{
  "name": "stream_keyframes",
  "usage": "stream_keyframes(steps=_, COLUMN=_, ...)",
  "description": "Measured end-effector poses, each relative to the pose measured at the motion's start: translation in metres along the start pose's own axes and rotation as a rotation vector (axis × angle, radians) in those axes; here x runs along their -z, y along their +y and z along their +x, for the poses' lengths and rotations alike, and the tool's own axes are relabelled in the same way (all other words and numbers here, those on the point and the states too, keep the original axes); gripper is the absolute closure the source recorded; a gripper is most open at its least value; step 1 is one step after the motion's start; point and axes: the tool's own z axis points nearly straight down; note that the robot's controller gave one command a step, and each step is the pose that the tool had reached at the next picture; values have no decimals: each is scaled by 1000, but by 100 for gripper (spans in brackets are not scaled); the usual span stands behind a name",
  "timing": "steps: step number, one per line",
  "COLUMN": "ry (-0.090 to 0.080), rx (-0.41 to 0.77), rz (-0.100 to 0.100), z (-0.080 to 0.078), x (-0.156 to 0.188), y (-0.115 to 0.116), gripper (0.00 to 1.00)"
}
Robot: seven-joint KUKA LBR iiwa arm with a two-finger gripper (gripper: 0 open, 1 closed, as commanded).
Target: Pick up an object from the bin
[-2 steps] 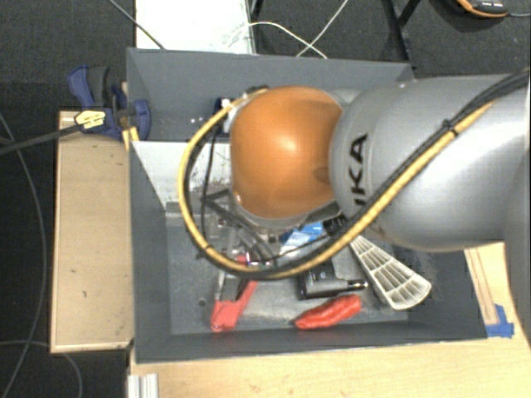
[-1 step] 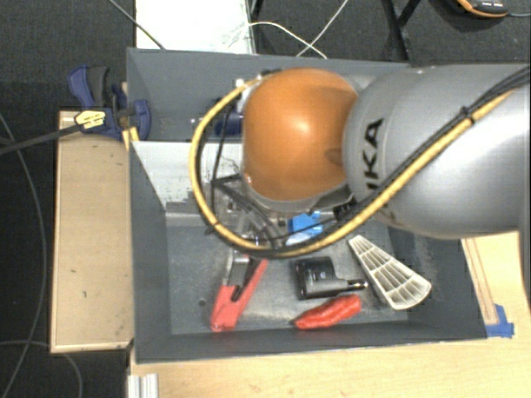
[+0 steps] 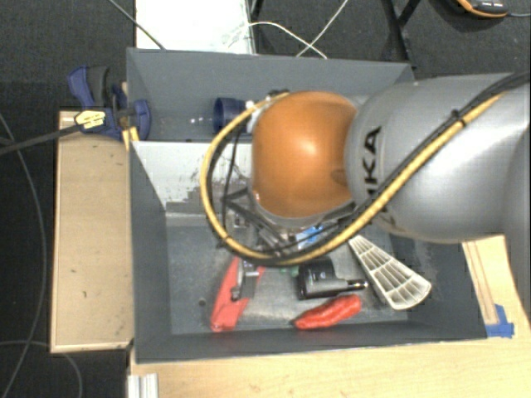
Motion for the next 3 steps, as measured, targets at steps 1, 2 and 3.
stream_keyframes(steps=1, ry=-6, rx=-55, rz=-3, z=-4, x=53, y=8, gripper=0)
stream_keyframes(steps=2, ry=5, rx=-16, rz=1, z=-6, x=-39, y=4, gripper=0)
stream_keyframes(steps=3, ry=-20, rx=-16, rz=-7, z=-57, x=-9, y=-32, gripper=0)
